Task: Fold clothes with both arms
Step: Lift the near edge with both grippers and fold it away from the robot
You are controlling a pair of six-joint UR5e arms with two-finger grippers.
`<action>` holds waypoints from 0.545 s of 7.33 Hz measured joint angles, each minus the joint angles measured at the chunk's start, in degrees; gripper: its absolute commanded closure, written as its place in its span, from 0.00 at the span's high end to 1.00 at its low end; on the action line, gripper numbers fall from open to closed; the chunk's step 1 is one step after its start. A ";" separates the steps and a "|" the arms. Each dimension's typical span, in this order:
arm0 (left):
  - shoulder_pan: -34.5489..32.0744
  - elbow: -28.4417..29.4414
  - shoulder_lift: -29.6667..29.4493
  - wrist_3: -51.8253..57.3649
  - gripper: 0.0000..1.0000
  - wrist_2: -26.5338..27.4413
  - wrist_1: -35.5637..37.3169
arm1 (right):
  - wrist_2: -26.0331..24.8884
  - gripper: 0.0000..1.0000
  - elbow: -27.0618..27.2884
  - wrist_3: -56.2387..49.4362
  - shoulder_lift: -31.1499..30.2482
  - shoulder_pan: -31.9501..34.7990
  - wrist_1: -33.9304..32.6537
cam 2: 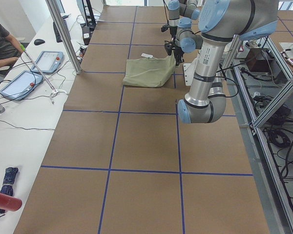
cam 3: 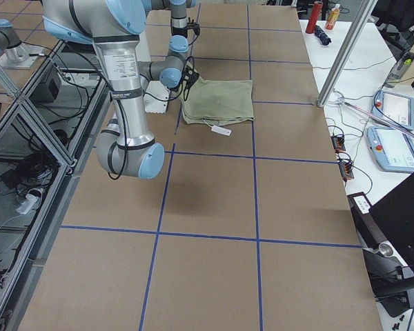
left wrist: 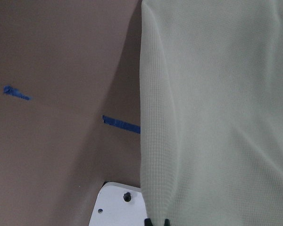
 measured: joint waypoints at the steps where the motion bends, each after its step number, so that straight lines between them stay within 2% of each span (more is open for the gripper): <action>1: -3.59 1.61 -0.25 1.56 0.00 -0.06 -1.50 | -0.19 0.00 -1.98 -0.35 1.34 2.71 0.00; 4: -8.96 9.92 -0.91 3.02 0.00 -0.08 -9.44 | -1.02 0.00 -8.32 -3.04 6.53 10.63 0.15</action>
